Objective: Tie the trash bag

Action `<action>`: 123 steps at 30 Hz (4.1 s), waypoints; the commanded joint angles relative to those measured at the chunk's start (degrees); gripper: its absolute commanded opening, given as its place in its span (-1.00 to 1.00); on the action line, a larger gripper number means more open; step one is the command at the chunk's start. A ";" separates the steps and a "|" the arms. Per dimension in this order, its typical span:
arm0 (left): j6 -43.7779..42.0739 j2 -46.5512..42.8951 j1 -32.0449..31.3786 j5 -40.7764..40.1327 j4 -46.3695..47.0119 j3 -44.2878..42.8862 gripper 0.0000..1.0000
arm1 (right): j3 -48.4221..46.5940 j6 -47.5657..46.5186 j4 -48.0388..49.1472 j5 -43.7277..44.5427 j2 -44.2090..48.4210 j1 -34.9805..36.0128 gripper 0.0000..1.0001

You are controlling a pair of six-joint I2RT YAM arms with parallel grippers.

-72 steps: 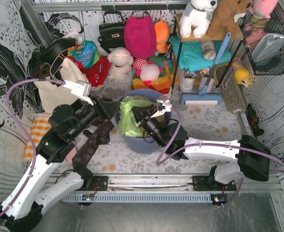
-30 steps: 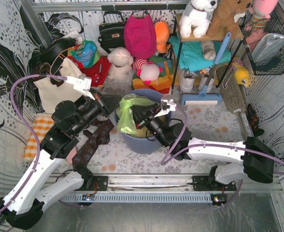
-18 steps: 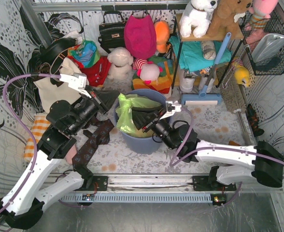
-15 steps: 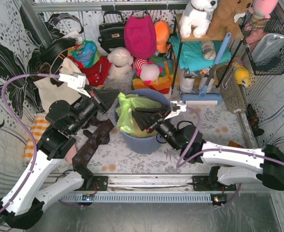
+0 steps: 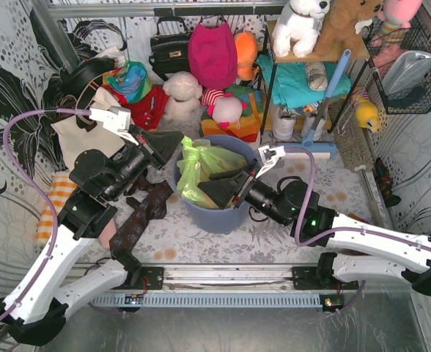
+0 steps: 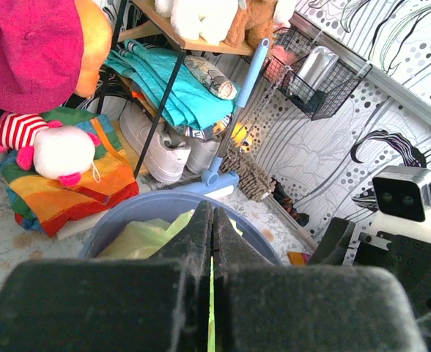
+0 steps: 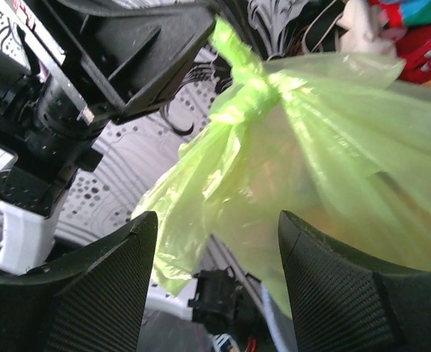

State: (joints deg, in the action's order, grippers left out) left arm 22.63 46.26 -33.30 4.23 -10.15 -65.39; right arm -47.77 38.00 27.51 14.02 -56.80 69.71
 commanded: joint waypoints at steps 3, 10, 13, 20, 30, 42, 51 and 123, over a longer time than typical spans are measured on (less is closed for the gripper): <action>-0.20 0.66 0.23 1.07 4.55 -2.03 -1.00 | -4.50 8.98 -5.70 -8.93 -1.98 -0.28 0.34; -0.16 0.91 0.16 1.40 4.60 -2.40 -1.00 | -6.51 13.53 -6.70 -11.38 -3.66 -0.28 0.23; -0.12 1.19 0.18 1.48 4.69 -2.41 -1.00 | -6.70 15.18 -4.75 -12.96 -4.30 -0.27 0.03; 0.32 1.19 0.17 1.85 4.96 -2.38 -1.00 | -6.76 17.42 -1.64 -14.66 -5.34 -0.38 0.25; 0.11 0.98 0.16 2.08 4.79 -2.30 -1.00 | -7.24 18.04 2.65 -11.69 -6.78 -0.58 -0.37; -3.68 2.23 0.17 -3.42 5.33 -3.90 -1.00 | -14.57 13.63 -22.76 -6.33 -0.93 -0.70 -1.00; -6.60 2.94 0.19 -12.96 4.33 -2.76 -1.00 | -16.22 14.10 -45.67 3.59 5.01 -0.69 -1.00; 0.24 11.69 0.17 5.48 -12.98 -12.05 -1.00 | -36.60 8.82 -71.68 18.43 -6.01 -0.66 -1.00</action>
State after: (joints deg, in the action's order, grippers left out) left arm 24.43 58.37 -33.30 12.25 -24.32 -75.40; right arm -74.83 49.87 -30.04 25.39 -59.48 69.28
